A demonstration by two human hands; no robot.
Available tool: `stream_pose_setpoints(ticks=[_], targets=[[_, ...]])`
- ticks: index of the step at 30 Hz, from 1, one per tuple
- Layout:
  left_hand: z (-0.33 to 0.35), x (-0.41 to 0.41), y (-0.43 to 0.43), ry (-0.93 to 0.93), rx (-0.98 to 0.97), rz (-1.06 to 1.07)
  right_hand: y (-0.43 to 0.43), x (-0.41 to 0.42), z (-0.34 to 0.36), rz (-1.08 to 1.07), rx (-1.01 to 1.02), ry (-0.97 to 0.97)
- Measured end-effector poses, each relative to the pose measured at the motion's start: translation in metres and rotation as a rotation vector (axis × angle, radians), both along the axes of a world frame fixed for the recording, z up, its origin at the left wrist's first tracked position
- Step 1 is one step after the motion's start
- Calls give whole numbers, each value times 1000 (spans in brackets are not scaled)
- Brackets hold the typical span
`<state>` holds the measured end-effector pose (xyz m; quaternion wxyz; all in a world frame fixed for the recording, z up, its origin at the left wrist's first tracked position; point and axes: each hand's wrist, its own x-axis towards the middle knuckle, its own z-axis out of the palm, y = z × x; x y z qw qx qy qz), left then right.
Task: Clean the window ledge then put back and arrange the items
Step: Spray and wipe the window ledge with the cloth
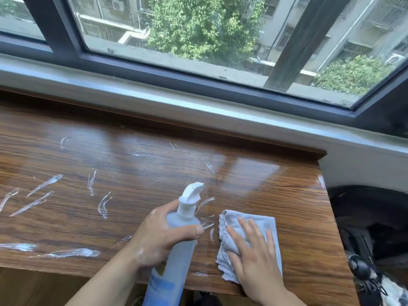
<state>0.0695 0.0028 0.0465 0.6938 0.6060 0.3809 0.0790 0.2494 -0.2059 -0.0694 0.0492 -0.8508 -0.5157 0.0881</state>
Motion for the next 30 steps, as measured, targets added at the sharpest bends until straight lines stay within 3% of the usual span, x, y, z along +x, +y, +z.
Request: stream_pose_setpoints(ticks=[4,11,14,21,30], targets=[[5,22,11,15,-15,68,42,25,3,14,-41,6],[11,32,18,-53,-131,95,205,92,19,-98,-79,73],[7,26,16,-49,-108,119,203,88,18,-70,-80,72],[5,10,21,-40,-102,114,87,53,13,149,-67,71],[4,8,12,-38,-92,88,242,90,20,6,-93,48]])
